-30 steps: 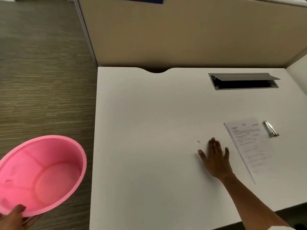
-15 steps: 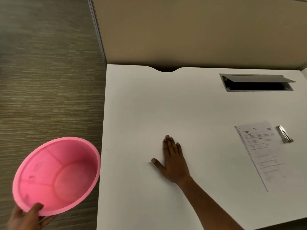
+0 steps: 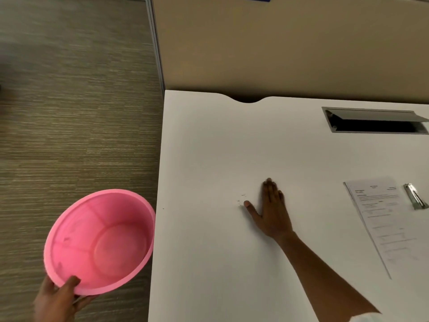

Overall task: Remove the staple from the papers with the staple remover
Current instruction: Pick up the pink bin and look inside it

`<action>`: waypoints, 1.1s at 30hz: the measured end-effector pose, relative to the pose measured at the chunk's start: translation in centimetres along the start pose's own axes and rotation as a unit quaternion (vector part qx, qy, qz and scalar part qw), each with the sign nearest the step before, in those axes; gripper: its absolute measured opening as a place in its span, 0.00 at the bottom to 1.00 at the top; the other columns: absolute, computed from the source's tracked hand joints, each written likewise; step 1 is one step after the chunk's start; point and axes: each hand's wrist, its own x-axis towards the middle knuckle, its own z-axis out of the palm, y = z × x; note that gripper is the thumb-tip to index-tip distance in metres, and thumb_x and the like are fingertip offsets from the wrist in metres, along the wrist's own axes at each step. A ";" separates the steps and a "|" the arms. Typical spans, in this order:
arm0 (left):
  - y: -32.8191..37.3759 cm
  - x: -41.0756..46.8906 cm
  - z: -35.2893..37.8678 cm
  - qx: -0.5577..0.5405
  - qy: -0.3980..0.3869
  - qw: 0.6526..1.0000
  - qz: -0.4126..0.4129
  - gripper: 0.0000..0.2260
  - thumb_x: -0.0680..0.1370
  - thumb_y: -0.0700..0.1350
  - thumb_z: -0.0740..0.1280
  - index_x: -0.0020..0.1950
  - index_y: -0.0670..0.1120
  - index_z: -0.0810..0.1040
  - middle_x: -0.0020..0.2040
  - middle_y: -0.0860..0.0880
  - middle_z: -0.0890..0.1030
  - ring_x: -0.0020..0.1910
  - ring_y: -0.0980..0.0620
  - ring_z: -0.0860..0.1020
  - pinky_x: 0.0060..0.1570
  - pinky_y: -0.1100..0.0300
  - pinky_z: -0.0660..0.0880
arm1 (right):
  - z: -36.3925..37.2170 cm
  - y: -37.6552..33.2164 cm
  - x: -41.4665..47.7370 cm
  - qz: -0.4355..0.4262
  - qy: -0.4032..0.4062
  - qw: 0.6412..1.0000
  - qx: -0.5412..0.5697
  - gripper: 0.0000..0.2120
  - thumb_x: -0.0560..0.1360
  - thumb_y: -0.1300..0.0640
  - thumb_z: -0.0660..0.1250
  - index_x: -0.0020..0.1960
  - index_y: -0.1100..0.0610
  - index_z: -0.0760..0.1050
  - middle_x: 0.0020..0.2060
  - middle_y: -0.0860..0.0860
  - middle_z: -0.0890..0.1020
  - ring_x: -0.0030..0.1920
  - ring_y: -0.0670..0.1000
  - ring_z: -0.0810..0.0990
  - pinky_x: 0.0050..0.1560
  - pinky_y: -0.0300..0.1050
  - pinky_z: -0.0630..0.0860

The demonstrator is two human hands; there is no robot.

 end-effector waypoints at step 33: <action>1.1 -0.1 2.6 -0.004 -0.011 0.999 0.053 0.22 0.80 0.34 0.65 0.71 0.52 0.71 0.64 0.41 0.78 0.49 0.34 0.82 0.45 0.31 0.80 | 6.7 -30.3 -6.5 -0.134 -0.082 0.981 0.111 0.46 0.78 0.28 0.43 0.80 0.61 0.42 0.80 0.58 0.44 0.80 0.56 0.43 0.79 0.57 0.46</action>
